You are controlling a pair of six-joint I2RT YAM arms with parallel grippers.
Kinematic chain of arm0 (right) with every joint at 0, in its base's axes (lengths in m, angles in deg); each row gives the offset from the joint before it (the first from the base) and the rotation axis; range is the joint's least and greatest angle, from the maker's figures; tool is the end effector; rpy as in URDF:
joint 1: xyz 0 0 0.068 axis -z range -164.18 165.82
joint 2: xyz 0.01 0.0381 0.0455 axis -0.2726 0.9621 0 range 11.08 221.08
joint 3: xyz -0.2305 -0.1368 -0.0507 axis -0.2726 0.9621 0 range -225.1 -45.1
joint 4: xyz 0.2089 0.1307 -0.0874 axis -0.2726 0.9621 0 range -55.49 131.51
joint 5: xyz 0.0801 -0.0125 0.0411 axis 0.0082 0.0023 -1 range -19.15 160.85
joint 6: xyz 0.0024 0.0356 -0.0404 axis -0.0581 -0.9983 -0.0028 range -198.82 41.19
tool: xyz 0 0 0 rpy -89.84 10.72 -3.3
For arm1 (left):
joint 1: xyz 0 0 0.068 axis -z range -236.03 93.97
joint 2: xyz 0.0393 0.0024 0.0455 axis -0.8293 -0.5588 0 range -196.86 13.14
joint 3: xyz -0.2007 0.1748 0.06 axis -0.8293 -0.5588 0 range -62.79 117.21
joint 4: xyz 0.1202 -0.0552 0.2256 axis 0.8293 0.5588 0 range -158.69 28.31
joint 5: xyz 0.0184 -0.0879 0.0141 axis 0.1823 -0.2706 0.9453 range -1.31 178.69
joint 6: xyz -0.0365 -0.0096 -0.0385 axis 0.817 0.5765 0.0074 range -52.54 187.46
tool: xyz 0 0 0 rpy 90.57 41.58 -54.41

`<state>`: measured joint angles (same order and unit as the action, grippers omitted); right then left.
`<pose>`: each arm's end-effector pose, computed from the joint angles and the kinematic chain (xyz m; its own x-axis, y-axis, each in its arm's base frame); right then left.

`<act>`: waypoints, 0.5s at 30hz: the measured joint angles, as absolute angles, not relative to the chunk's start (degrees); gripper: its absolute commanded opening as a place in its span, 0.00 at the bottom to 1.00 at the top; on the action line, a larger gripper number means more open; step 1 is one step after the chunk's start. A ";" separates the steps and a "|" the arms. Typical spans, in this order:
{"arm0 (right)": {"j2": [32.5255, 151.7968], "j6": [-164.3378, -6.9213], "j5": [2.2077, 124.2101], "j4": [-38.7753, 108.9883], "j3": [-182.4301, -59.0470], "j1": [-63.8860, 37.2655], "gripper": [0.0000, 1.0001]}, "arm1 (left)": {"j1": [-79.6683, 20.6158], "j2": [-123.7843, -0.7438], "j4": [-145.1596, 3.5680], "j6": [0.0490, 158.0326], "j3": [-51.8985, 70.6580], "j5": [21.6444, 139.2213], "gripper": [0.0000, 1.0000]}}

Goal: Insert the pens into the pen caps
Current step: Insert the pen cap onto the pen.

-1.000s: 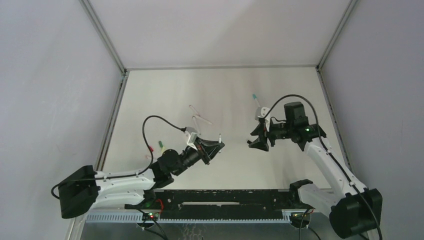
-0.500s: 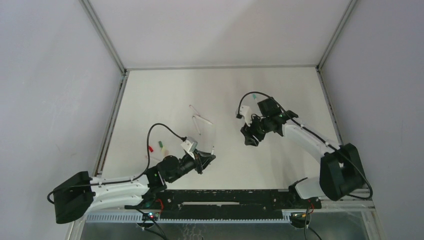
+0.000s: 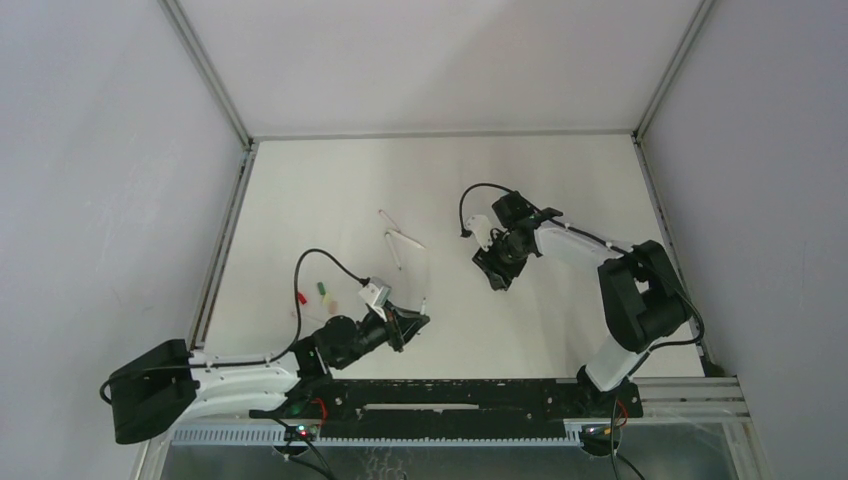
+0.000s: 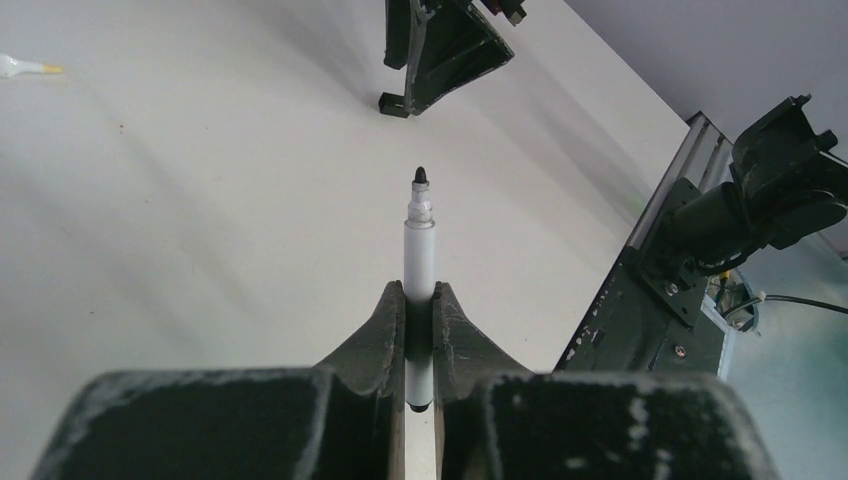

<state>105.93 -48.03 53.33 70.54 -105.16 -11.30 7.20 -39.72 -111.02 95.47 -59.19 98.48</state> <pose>0.2739 0.1524 0.1840 -0.4546 -0.7813 -0.4278 -0.8794 0.4700 0.0761 0.0840 -0.1528 0.1643 -0.4255 -0.1841 -0.8860 0.6841 0.5755 -0.4481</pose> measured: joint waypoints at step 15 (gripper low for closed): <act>110.56 -49.21 56.09 70.78 -105.81 -12.13 0.44 | 7.50 -44.75 -115.78 97.46 -59.19 97.47 0.00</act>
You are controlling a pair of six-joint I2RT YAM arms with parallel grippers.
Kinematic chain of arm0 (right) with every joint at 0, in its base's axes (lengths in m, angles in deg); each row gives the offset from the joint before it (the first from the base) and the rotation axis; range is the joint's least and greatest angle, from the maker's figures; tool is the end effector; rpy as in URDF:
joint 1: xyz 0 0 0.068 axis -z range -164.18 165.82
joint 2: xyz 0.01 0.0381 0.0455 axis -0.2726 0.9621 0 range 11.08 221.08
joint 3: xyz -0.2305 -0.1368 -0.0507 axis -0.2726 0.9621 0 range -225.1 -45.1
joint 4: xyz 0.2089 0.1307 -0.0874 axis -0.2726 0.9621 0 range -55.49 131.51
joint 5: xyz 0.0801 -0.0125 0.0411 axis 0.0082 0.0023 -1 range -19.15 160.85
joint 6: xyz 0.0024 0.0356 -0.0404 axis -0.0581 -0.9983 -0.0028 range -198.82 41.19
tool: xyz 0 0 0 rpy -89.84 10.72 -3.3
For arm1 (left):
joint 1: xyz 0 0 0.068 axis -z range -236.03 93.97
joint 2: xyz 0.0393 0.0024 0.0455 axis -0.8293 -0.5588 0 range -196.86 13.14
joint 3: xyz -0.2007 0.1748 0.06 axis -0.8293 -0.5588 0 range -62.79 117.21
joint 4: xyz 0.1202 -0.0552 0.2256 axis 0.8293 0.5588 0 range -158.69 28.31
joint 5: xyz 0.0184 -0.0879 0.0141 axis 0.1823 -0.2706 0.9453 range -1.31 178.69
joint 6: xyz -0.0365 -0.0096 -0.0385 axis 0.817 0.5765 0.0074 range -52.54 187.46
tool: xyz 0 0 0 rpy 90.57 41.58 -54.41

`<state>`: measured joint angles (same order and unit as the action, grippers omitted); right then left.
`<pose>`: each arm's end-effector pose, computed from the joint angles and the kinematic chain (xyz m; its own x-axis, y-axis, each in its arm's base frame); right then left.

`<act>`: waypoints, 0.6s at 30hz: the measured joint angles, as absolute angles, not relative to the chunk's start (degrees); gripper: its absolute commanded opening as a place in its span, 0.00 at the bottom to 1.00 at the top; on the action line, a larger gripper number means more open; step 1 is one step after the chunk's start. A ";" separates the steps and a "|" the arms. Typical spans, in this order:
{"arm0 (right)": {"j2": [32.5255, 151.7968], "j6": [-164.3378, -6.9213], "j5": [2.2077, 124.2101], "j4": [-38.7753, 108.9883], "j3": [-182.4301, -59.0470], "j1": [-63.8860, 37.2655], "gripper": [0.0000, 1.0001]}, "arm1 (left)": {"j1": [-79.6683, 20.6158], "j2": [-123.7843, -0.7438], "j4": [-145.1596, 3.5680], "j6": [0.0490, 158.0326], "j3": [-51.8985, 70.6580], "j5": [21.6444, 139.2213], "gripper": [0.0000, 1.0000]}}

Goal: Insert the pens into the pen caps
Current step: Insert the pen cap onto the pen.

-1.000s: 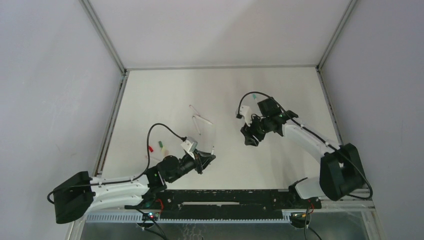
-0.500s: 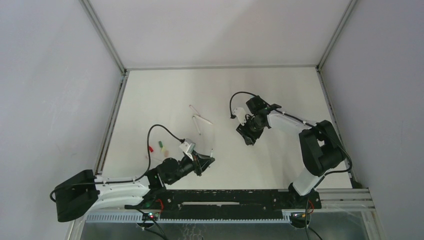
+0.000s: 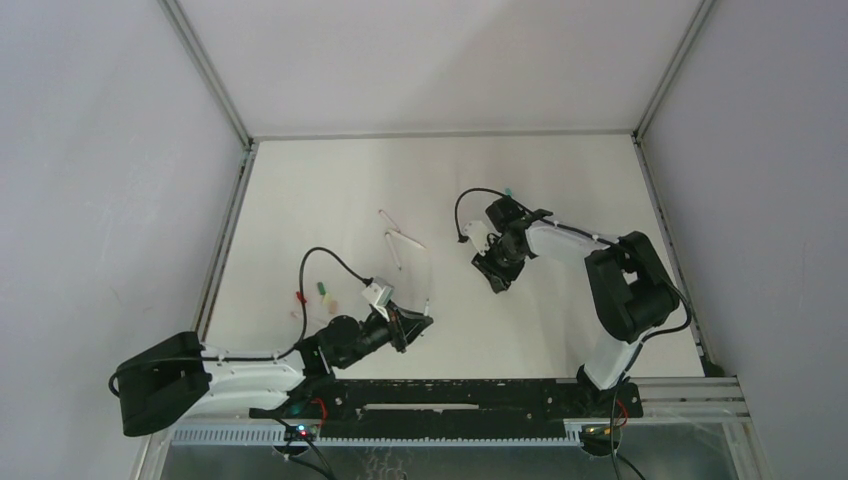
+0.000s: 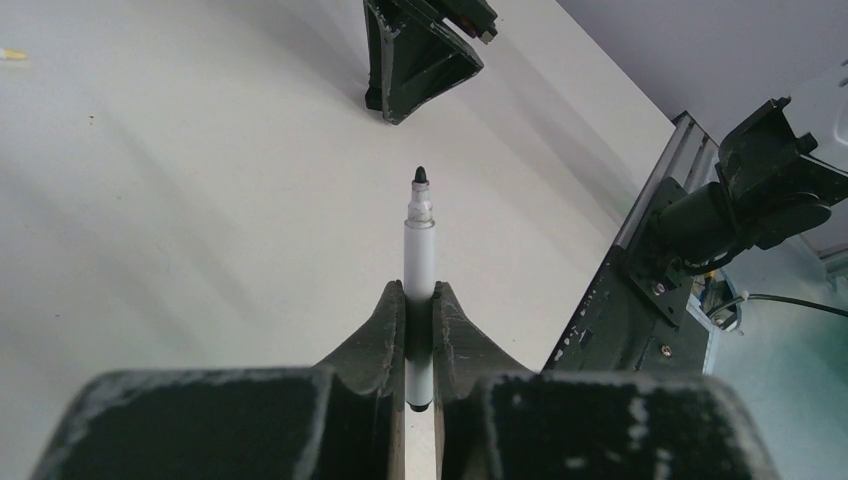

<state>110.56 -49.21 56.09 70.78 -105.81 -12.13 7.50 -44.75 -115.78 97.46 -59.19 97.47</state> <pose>0.2784 0.1581 0.1624 -0.4893 -0.8005 -0.3460 -0.8662 0.4921 0.0865 0.0851 -0.1584 0.1595 -0.4570 -0.1908 -0.8687 0.6798 0.5550 -0.4795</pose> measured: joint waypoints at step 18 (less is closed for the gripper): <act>112.46 -49.58 59.63 71.57 -107.54 -13.96 0.28 | 8.24 -45.01 -116.20 97.48 -59.17 97.10 0.00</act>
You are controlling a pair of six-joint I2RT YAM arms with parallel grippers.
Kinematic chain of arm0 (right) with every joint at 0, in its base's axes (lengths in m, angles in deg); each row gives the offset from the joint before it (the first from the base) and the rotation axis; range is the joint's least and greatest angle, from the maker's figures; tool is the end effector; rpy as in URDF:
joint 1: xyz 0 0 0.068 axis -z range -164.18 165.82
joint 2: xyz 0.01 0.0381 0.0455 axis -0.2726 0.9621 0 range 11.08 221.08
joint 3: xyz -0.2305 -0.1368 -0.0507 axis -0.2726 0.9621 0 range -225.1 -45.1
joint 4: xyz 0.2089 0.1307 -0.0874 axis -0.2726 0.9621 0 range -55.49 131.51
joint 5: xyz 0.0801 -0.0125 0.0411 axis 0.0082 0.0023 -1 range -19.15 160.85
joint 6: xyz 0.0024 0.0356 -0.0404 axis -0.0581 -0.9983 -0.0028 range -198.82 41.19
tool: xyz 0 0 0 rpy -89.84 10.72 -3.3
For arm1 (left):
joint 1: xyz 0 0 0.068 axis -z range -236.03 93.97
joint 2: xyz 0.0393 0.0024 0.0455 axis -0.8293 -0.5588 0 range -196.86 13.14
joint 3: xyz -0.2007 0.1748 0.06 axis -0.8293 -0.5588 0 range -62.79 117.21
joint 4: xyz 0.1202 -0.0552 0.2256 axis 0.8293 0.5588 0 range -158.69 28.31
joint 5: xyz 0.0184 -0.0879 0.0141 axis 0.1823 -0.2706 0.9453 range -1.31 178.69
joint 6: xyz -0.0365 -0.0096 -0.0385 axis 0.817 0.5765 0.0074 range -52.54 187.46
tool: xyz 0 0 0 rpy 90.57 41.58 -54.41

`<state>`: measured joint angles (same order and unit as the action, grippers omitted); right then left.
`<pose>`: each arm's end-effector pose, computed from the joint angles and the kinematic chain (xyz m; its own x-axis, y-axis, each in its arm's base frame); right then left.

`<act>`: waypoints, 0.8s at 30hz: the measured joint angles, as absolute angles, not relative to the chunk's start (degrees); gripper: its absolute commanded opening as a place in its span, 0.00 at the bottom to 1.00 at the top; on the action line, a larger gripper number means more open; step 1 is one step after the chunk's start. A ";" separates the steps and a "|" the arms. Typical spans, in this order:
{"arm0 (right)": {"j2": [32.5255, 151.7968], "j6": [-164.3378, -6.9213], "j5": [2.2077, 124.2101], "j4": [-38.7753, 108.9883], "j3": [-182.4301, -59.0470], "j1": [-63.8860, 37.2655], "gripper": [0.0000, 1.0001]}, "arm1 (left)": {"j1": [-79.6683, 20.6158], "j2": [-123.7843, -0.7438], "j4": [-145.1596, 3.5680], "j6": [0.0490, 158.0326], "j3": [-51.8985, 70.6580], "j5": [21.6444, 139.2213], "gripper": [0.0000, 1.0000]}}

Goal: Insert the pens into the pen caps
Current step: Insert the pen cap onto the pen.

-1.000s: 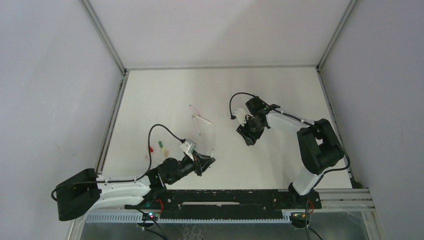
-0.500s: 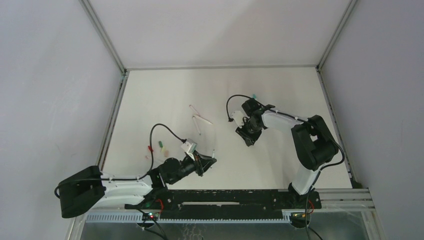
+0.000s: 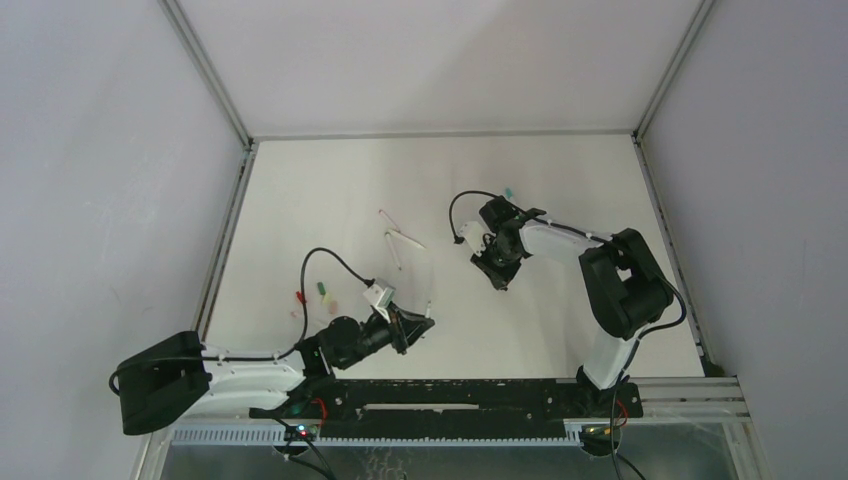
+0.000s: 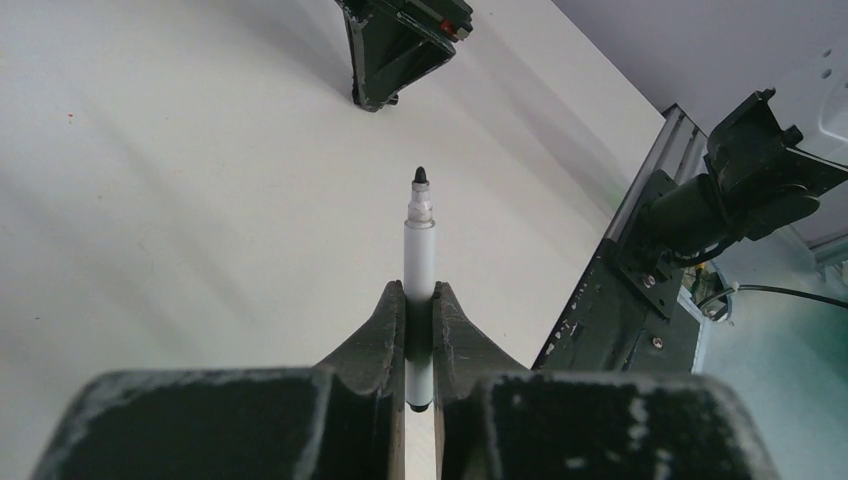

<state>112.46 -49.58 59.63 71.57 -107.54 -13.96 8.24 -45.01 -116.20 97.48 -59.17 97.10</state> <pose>0.2801 0.1683 0.1592 -0.4769 -0.8249 -0.3033 -0.8721 0.4871 0.0466 0.0830 -0.1600 0.1596 -0.4603 -0.1849 -0.8683 0.6905 0.5401 -0.4811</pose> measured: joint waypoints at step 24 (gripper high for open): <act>83.94 -55.13 25.62 67.59 -107.65 -0.52 0.00 | 8.57 -52.92 -125.47 95.93 -45.82 85.08 0.00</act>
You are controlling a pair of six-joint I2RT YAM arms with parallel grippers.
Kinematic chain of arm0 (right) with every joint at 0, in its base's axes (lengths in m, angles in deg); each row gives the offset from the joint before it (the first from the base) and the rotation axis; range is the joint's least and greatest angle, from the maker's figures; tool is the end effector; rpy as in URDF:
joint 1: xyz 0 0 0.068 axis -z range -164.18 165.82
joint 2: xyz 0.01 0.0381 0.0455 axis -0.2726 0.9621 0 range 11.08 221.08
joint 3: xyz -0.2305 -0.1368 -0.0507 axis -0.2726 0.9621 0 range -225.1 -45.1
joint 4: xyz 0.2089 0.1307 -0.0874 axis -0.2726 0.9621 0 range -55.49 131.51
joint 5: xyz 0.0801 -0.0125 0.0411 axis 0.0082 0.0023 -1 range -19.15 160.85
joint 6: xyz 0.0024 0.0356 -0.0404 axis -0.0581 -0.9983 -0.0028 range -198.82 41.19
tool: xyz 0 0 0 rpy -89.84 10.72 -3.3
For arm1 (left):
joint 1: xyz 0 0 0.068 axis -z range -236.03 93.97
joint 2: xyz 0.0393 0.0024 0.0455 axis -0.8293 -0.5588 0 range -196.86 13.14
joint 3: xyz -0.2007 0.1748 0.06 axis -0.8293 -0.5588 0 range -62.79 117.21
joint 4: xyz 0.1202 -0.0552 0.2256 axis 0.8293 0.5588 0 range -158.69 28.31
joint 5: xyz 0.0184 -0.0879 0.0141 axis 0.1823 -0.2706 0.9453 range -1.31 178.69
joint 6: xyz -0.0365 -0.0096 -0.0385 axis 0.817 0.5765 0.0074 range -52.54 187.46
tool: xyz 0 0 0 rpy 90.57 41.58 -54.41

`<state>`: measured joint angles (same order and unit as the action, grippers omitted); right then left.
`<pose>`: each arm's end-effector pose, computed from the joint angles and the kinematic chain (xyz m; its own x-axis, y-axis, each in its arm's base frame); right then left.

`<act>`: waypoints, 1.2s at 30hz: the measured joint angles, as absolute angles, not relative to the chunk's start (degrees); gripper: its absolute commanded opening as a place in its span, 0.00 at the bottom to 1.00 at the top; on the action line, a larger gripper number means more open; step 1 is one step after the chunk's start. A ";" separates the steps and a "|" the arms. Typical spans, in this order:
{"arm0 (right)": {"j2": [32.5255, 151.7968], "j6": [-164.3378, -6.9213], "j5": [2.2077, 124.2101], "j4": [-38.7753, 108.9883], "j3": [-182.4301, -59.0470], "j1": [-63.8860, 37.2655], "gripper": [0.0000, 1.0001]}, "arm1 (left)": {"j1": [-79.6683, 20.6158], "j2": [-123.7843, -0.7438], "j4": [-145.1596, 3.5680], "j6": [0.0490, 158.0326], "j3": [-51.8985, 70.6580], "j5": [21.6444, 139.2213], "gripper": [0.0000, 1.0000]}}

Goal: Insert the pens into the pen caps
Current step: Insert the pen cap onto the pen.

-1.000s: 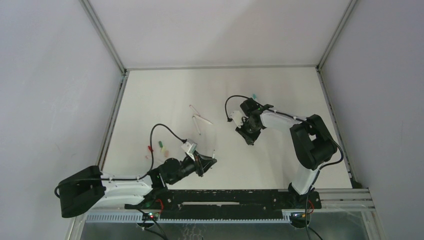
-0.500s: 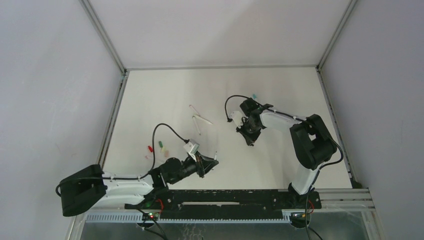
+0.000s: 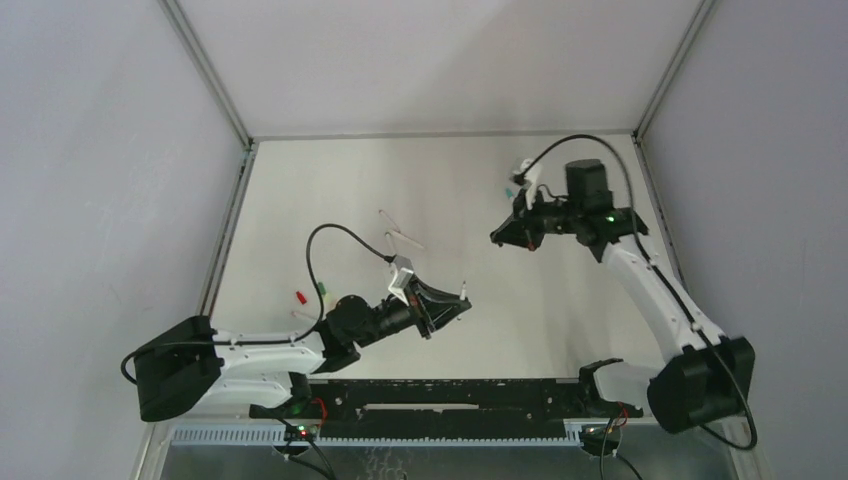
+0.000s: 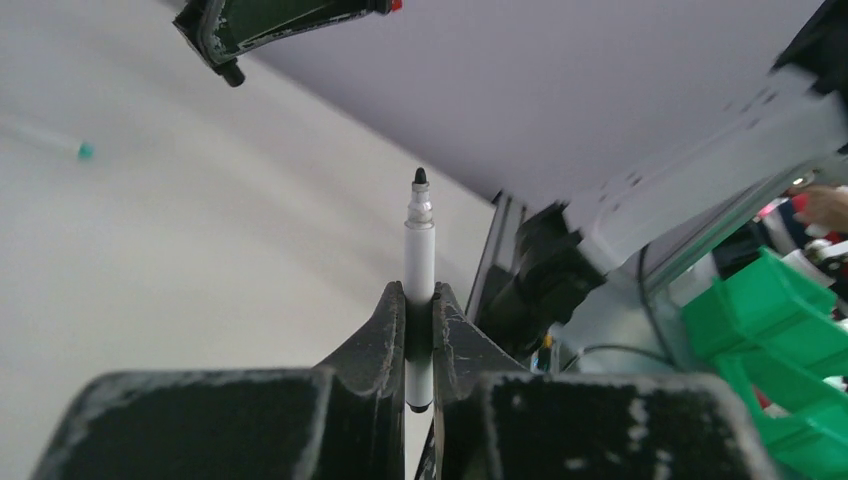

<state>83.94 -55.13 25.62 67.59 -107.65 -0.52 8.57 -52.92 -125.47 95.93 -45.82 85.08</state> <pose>0.2481 0.0991 0.3128 -0.3252 -0.3902 -0.8614 -0.8997 0.4083 0.1547 0.0956 -0.2062 0.2236 -0.3921 -0.2834 -0.8752 0.8434 0.2691 -0.4650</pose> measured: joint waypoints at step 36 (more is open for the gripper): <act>76.12 -139.94 1.77 -12.73 -96.98 9.14 0.00 | 1.45 -57.73 -118.49 109.52 -26.61 75.13 0.00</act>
